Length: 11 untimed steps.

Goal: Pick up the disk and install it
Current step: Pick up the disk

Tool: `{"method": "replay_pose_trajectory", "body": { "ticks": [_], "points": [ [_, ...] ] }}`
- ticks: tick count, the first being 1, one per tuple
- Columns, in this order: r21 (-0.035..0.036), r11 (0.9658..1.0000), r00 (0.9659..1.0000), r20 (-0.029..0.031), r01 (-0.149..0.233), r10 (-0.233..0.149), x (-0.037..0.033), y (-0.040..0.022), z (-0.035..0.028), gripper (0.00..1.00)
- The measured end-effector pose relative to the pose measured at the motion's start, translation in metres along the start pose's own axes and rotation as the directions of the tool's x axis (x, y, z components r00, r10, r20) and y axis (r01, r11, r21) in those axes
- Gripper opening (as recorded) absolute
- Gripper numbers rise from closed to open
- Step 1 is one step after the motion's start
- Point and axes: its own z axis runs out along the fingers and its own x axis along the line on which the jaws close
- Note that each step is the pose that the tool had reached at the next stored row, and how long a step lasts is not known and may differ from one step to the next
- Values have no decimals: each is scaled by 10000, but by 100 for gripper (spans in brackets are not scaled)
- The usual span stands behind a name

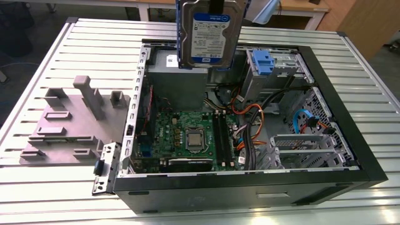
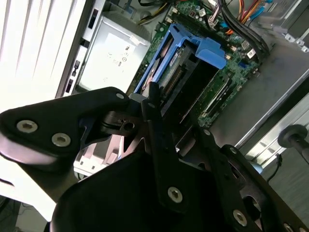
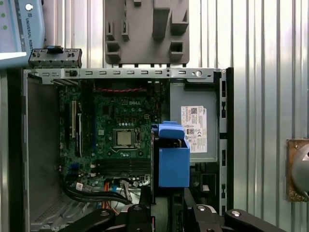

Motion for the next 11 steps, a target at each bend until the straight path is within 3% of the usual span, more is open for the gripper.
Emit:
{"method": "replay_pose_trajectory", "body": {
  "ticks": [2, 11],
  "points": [
    [0, 10000, 10000, -1, 0, 0, 0, -31, 0, 35],
    [-1, 10000, 10000, -1, 1, -1, 8, -36, 0, 35]
  ]
}}
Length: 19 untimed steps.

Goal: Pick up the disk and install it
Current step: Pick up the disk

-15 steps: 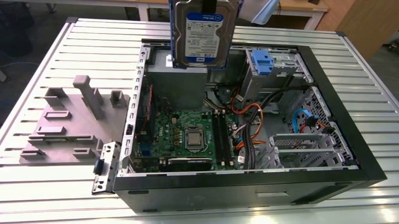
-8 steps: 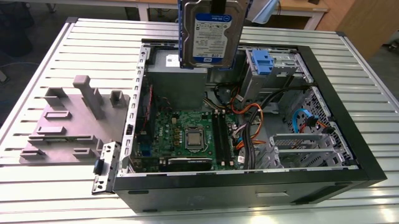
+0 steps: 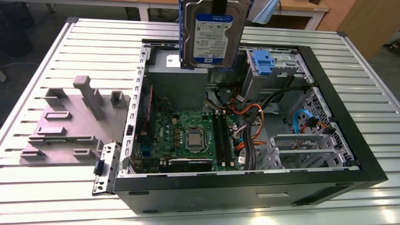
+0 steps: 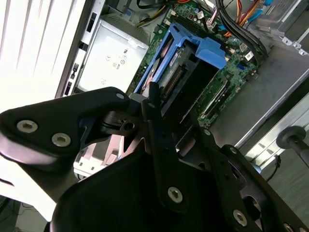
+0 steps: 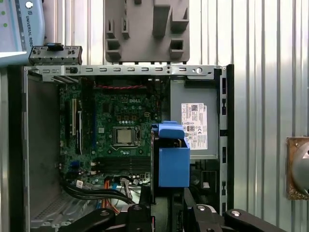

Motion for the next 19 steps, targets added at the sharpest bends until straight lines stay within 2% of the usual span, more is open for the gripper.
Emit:
{"method": "replay_pose_trajectory", "body": {
  "ticks": [6, 19],
  "points": [
    [1, 10000, 10000, 1, -2, 2, 89, -1, 3, 35],
    [1, 10000, 10000, 1, -2, 2, 372, -7, 8, 35]
  ]
}}
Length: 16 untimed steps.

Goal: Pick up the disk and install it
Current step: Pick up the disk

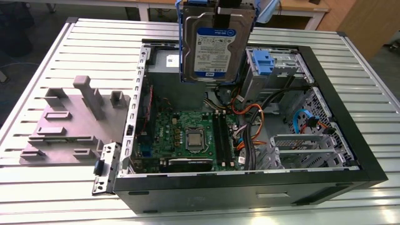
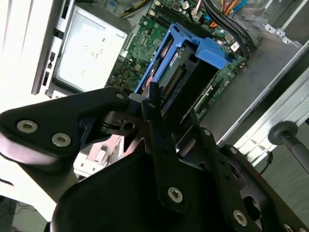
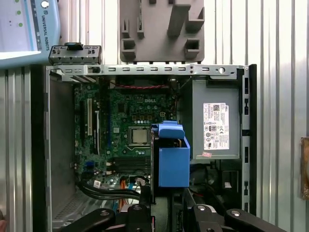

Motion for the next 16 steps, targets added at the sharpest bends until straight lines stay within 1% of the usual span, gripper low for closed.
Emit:
{"method": "replay_pose_trajectory", "body": {
  "ticks": [5, 16],
  "points": [
    [0, 10000, 10000, 0, 1, -1, 123, -3, 2, 35],
    [0, 10000, 10000, 1, 0, 0, 419, -9, 6, 35]
  ]
}}
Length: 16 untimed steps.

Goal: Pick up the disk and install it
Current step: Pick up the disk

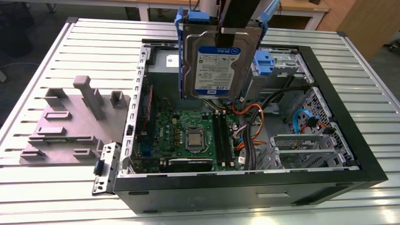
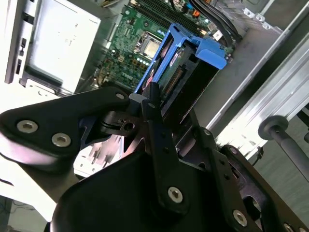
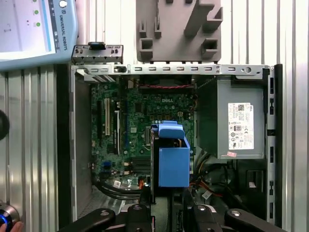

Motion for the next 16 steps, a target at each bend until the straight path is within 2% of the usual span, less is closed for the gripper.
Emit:
{"method": "replay_pose_trajectory", "body": {
  "ticks": [10, 16],
  "points": [
    [0, 10000, 10000, 0, 0, 0, 226, -5, 4, 35],
    [0, 10000, 10000, -1, 0, 0, 329, -7, 6, 35]
  ]
}}
